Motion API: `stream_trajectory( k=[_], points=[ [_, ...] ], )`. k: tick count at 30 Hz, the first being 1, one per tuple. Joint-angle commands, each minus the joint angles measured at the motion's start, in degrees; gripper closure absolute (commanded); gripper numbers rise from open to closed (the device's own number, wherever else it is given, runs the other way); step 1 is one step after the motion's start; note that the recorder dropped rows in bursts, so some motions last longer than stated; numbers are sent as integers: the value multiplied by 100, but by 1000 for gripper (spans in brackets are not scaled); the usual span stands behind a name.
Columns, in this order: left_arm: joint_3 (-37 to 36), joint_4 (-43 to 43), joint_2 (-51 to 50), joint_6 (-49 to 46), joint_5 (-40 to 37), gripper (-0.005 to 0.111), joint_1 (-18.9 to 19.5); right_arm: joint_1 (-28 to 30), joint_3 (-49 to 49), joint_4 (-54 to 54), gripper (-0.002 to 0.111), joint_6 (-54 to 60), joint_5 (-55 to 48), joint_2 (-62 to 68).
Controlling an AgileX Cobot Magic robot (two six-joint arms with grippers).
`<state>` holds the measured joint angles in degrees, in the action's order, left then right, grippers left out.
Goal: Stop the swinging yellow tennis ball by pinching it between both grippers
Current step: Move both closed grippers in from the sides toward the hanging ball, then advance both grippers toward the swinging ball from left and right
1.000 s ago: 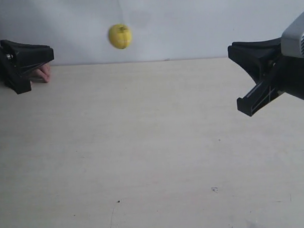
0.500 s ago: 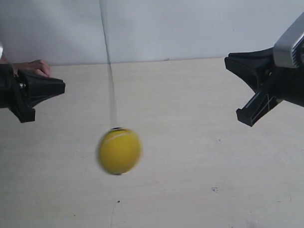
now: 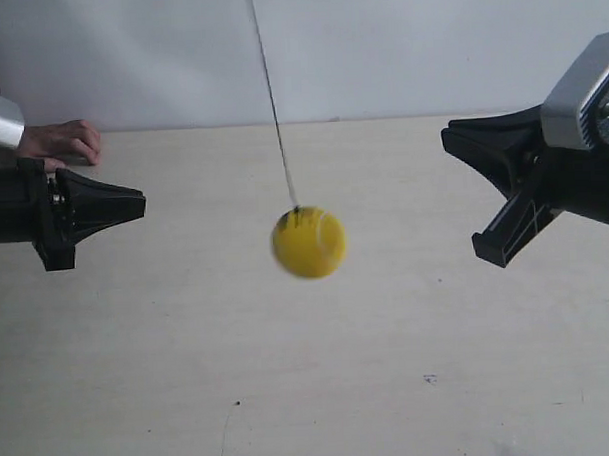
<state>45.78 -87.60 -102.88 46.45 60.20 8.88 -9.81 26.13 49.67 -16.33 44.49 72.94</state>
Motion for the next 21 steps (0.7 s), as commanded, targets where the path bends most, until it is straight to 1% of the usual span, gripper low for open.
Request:
stream_trajectory(
  k=[1, 5, 9, 11, 17, 21],
  points=[
    [24, -50, -1, 24, 404, 102, -14, 15, 32, 45, 108, -3, 107, 73],
    [115, -194, -1, 126, 657, 102, -14, 15, 57, 59, 108, 334, 456, 499],
    [397, -604, -1, 608, 839, 102, -14, 15, 308, 137, 108, 308, 441, 1068],
    [480, -666, -1, 625, 976, 102, -14, 15, 429, 267, 108, 209, 413, 1271],
    [564, -779, -1, 625, 969, 102, -2, 15, 780, 812, 108, -220, 453, 1779],
    [564, -941, -1, 661, 649, 102, 7, 15, 1046, 1239, 108, -569, 586, 2076]
  ],
)
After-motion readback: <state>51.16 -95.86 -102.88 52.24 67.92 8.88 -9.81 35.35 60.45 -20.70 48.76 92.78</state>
